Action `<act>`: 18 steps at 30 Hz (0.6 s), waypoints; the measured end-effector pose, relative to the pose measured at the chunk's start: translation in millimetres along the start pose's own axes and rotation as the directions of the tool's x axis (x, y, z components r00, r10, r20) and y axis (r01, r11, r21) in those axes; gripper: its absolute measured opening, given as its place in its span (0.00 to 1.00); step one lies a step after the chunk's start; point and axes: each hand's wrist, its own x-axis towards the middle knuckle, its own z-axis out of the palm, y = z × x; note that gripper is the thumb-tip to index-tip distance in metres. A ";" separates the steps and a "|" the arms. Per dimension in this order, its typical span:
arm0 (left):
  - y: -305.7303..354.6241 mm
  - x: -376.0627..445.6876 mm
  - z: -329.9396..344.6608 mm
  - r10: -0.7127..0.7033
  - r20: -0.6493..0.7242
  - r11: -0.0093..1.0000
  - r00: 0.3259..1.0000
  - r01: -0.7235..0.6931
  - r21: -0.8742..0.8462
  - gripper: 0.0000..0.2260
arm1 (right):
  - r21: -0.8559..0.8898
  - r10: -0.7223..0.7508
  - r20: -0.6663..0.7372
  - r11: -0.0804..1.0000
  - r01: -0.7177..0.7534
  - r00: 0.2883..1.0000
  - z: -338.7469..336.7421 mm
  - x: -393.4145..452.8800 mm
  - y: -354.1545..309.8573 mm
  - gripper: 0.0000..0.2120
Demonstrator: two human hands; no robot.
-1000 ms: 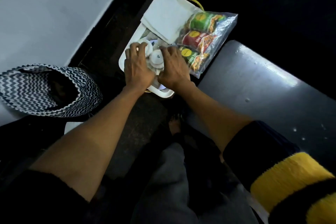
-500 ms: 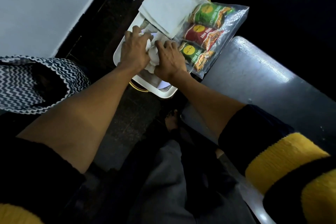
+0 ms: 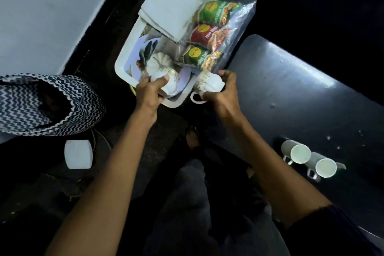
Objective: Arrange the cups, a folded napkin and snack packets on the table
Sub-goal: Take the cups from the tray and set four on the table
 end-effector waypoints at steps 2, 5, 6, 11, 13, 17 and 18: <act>-15.0 -21.3 21.0 -0.080 0.111 0.989 0.991 0.093 -0.118 0.10 | 0.146 0.083 0.028 0.985 -0.086 0.996 -31.7 -3.9 5.6 0.33; -38.5 -57.3 59.0 -0.171 0.230 0.956 0.958 0.218 -0.195 0.08 | 0.249 0.169 0.067 0.952 -0.180 0.983 -89.2 -14.3 15.6 0.29; -45.9 -69.4 72.6 -0.193 0.247 0.950 0.949 0.244 -0.196 0.07 | 0.235 0.180 0.077 0.953 -0.193 0.981 -109.8 -19.4 18.8 0.30; -89.1 -121.4 142.3 -0.215 0.252 0.967 0.944 0.242 -0.079 0.05 | 0.203 0.188 0.003 0.962 -0.184 0.982 -212.7 -50.5 38.7 0.31; -106.2 -137.2 167.5 -0.214 0.302 0.966 0.929 0.246 -0.073 0.05 | 0.198 0.191 -0.072 0.965 -0.174 0.979 -249.3 -63.8 49.4 0.30; -142.1 -166.7 220.7 -0.192 0.343 0.981 0.919 0.175 0.078 0.22 | 0.181 0.203 -0.228 0.970 -0.164 0.952 -320.7 -85.6 69.9 0.31; -151.7 -173.9 234.5 -0.174 0.328 0.983 0.928 0.142 0.120 0.25 | 0.183 0.202 -0.256 0.970 -0.157 0.945 -337.9 -89.0 76.0 0.33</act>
